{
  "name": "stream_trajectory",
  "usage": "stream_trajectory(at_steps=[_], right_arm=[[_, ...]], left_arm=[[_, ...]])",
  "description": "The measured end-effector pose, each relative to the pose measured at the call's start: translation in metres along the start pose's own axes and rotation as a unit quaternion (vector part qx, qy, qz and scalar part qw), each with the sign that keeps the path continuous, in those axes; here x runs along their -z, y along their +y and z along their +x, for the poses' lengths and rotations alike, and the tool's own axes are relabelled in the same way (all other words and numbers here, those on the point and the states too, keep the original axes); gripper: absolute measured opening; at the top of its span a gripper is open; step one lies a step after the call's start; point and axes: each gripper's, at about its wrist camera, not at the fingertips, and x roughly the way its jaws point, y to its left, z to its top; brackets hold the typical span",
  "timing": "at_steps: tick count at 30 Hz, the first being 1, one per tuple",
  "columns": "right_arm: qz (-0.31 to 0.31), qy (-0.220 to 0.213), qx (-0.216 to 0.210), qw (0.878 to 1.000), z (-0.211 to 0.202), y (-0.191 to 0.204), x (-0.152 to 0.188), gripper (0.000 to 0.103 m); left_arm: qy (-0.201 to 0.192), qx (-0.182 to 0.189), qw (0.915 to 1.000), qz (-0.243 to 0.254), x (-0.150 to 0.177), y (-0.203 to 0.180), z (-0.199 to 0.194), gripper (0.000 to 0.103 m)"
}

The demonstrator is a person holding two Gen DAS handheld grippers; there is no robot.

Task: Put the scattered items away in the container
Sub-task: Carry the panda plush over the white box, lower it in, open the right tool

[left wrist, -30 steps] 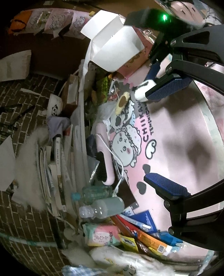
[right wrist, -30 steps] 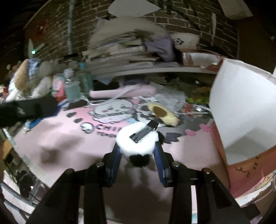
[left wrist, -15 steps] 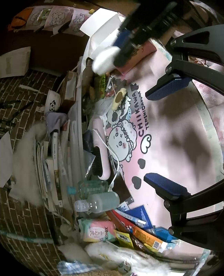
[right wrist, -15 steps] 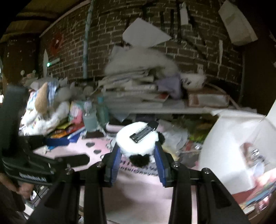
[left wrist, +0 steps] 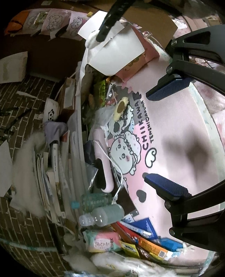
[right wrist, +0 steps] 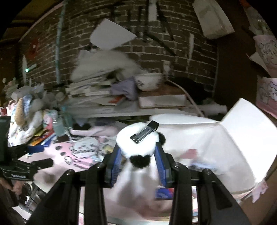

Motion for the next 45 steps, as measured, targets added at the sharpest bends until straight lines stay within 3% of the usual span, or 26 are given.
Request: stream_trajectory(at_steps=[7,20,24,27,30,34,40,45], right_arm=[[0.002,0.04,0.042,0.998,-0.001,-0.054,-0.007,0.035],[0.009,0.15,0.03,0.988,0.03,-0.094,-0.012,0.035],[-0.02,0.137,0.048,0.989,0.03,-0.085,-0.013,0.037],[-0.006,0.123,0.034,0.992,0.028,-0.084,-0.014,0.057],[0.005,0.101,0.018,0.995,0.023,-0.08,-0.018,0.061],[0.009,0.064,-0.013,0.998,0.011,-0.065,-0.02,0.077],[-0.013,0.022,-0.097,0.995,-0.005,-0.026,-0.018,0.082],[-0.035,-0.003,-0.113,0.993,-0.012,0.0,-0.015,0.086]], left_arm=[[0.006,0.004,0.9999,0.013,-0.003,-0.012,0.006,0.084],[0.004,0.01,0.9997,0.022,-0.006,-0.026,0.006,0.084],[-0.007,0.014,0.9997,0.021,-0.01,-0.028,0.0,0.084],[-0.013,0.017,0.9993,0.029,-0.013,-0.033,-0.007,0.084],[-0.017,0.013,0.9989,0.041,-0.015,-0.039,-0.01,0.084],[-0.017,0.013,0.9986,0.047,-0.02,-0.046,-0.008,0.084],[-0.004,0.007,0.9984,0.056,-0.023,-0.053,0.006,0.084],[0.015,-0.004,0.9978,0.064,-0.026,-0.055,0.034,0.084]])
